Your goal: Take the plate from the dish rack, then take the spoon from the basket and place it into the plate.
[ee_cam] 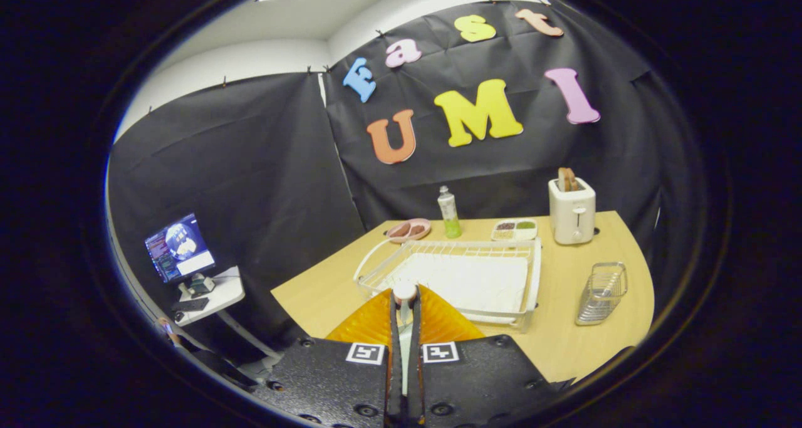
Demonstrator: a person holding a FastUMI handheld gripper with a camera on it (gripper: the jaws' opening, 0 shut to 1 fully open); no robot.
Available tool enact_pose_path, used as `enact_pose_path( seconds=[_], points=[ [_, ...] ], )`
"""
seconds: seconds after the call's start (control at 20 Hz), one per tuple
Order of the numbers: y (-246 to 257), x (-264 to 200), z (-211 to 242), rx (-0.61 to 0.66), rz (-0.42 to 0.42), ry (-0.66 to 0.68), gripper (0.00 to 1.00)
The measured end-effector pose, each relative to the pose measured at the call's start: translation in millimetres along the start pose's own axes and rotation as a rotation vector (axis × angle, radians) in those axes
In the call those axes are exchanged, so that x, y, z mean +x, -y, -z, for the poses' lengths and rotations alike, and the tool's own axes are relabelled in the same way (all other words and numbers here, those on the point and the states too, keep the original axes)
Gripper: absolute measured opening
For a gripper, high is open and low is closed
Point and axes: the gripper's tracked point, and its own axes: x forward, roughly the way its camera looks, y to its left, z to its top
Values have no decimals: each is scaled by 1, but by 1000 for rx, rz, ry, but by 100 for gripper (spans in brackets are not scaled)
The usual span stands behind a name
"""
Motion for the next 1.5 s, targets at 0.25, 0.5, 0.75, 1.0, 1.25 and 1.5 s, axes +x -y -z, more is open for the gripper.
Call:
enact_pose_path(
  seconds=[0.25,0.5,0.75,1.0,1.25,1.5],
  points=[
    [-17,31,28,26,-43,-115,9],
    [-17,56,50,46,-43,-195,9],
    [-18,67,59,53,-48,-227,14],
    [-14,67,59,65,-35,-208,20],
    [-4,55,47,54,7,-139,43],
    [5,43,33,54,55,-46,61]
  ],
)
